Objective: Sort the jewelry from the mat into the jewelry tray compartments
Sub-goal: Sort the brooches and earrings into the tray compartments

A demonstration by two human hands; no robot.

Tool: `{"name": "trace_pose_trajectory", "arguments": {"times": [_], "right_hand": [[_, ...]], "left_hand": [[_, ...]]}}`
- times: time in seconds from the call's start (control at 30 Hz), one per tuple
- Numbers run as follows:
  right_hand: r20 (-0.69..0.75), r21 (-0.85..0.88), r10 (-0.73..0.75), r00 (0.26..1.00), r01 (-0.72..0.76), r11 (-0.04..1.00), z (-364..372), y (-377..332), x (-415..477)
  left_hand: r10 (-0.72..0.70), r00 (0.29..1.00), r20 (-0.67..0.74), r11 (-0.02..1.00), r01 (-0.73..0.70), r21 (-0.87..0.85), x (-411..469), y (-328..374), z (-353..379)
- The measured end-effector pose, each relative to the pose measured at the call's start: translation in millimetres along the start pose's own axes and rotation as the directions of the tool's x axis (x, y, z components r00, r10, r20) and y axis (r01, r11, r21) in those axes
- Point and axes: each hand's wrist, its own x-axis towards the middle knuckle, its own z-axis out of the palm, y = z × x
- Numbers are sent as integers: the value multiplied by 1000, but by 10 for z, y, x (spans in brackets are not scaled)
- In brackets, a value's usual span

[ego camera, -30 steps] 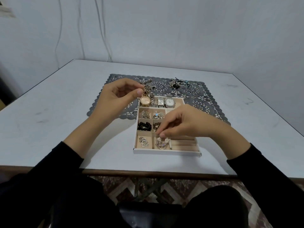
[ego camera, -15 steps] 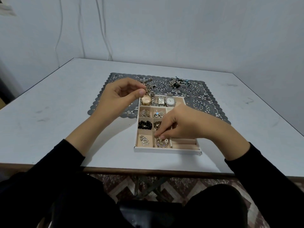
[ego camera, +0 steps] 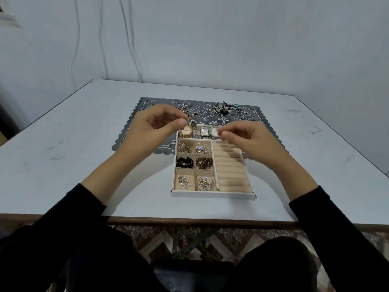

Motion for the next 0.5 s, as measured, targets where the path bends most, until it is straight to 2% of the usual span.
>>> {"name": "trace_pose_trajectory", "arguments": {"times": [0.1,0.17,0.33,0.5], "right_hand": [[-250,-143,25,968,-63,988,-64,248,54],[-319,-237,28,947,-109,965,-95,392,55],[-276,-507,89,957,-224,833,-143,582,17],[-180,-586,116,977,-201,785,-158,797,42]], "left_hand": [[1,1000,20,1000,-1,-2,-15,6,7],[-1,999,34,1000,1,-7,-24,10,21],[-22,998,64,1000,23,-17,-53,59,95],[-50,993,107,998,52,-24,-91,89,136]]}}
